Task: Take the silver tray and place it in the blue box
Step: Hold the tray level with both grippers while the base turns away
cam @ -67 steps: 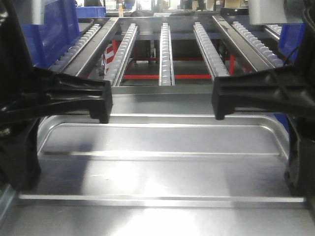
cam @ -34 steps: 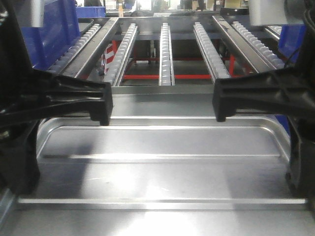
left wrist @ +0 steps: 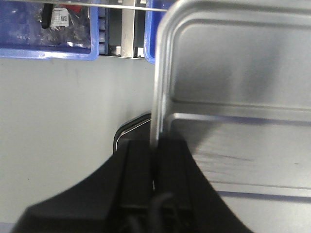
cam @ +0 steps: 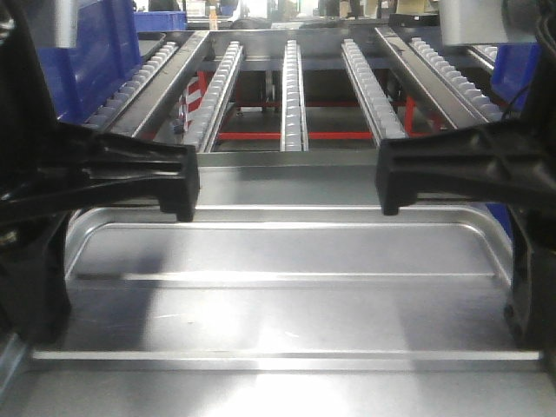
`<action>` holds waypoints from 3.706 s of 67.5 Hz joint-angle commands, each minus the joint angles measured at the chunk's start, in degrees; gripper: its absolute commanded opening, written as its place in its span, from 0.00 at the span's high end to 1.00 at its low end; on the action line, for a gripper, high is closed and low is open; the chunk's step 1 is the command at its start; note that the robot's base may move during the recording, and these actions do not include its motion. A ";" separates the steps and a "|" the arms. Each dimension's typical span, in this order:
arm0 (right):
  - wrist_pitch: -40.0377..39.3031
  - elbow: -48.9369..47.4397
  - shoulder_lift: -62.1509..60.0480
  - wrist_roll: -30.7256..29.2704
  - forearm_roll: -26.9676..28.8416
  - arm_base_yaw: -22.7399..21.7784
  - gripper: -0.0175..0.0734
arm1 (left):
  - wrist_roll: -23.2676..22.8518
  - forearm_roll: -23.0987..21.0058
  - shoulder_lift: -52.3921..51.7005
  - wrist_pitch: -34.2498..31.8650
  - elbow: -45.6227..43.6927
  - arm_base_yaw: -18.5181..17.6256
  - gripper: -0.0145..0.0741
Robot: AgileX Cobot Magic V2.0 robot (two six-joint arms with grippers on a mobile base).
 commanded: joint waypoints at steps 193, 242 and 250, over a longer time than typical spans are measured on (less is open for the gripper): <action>-4.76 -1.85 -1.82 0.21 -0.63 0.12 0.75 | -0.55 -0.76 -1.75 -2.98 -1.85 -0.83 0.95; -4.76 -1.85 -1.82 0.21 -0.63 0.12 0.75 | -0.55 -0.76 -1.75 -2.98 -1.85 -0.83 0.95; -4.76 -1.85 -1.82 0.21 -0.63 0.12 0.75 | -0.55 -0.76 -1.75 -2.98 -1.85 -0.83 0.95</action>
